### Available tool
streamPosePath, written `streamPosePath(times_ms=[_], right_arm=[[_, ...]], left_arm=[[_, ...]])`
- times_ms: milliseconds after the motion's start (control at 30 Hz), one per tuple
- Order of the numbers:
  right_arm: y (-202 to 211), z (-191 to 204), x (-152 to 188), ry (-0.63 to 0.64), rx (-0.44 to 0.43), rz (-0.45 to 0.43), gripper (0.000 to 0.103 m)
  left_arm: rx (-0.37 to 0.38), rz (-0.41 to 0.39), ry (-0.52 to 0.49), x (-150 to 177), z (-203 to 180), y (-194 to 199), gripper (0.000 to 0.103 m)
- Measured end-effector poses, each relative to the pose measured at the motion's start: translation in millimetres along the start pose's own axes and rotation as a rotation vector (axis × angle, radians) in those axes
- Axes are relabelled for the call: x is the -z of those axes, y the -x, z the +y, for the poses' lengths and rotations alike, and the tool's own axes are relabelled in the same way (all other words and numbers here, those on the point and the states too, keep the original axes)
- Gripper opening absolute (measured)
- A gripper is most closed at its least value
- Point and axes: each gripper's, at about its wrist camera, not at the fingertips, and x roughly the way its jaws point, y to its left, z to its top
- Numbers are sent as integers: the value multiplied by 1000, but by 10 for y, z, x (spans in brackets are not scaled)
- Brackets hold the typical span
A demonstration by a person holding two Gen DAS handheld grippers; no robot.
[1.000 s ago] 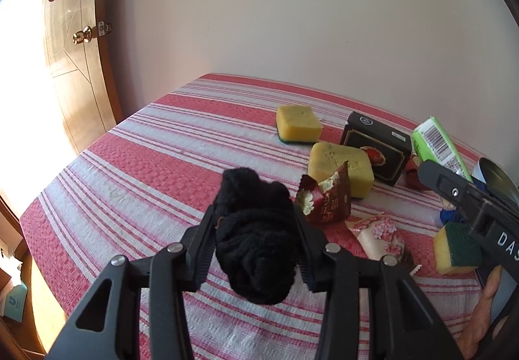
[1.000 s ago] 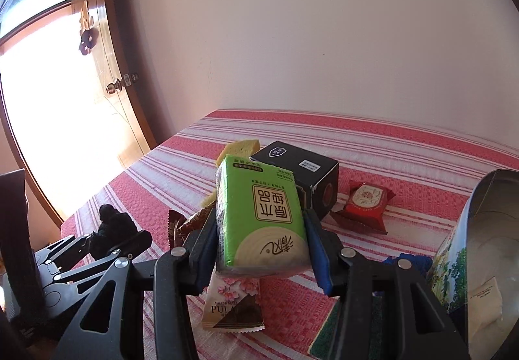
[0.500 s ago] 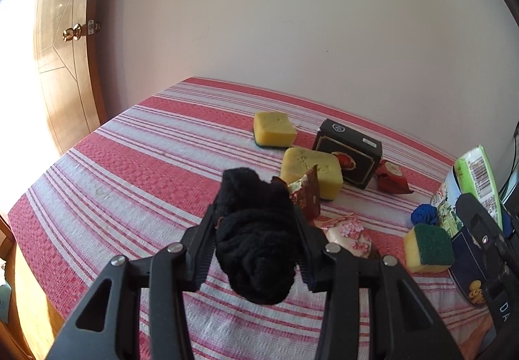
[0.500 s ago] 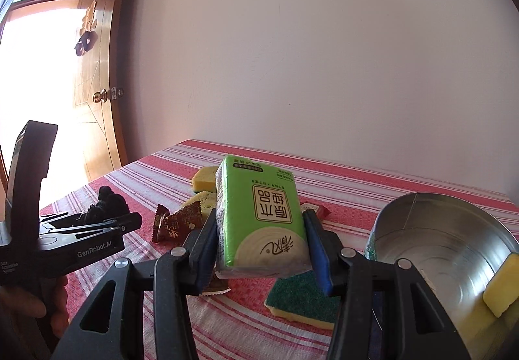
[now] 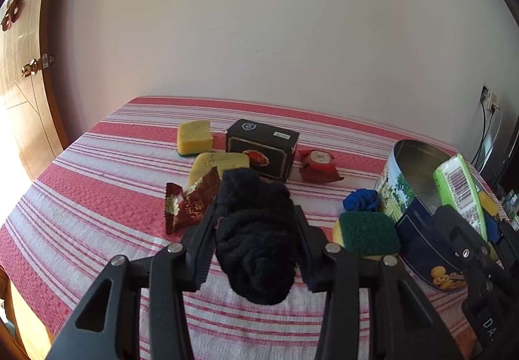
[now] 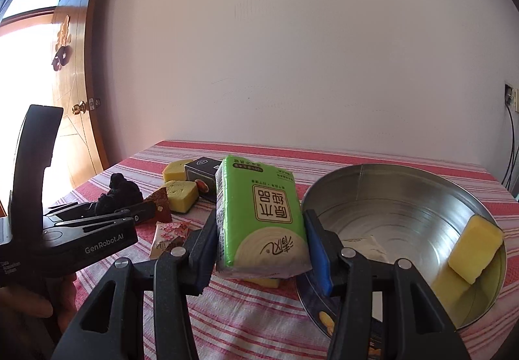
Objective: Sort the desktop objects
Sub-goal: 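Carry the sock and tissue pack over the tin and release both inside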
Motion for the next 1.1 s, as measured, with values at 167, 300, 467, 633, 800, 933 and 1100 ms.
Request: streamPosePath(times_ms=[167,300,467,633,800,933,1100], right_arm=[[144,-167,17,-10,56,-22,52],[219,-379,25,-38,104,-28,52],[288,-613,-6,-74,170,-42,52],[365,-821,-38,-104,221,-57,52],[433,-1020,-52,-129,273,-61,52],[523,-1155,-70,-146,324,-77,52],[546,-1382,-187,-159,385,-83,52]], left_arm=[[42,-11,-55,-34,-289,57,43],[83,-14,-99,-52,-512,91,43],[138,-23,-157,-95,-825,132,43],[183,-31,-205,-149,-1127,108,43],[205,-38,-241,-199,-1386,97,43],[221,-50,-277,-225,-1580,102,43],[277,-28,-272,-252,-1769,41,44]])
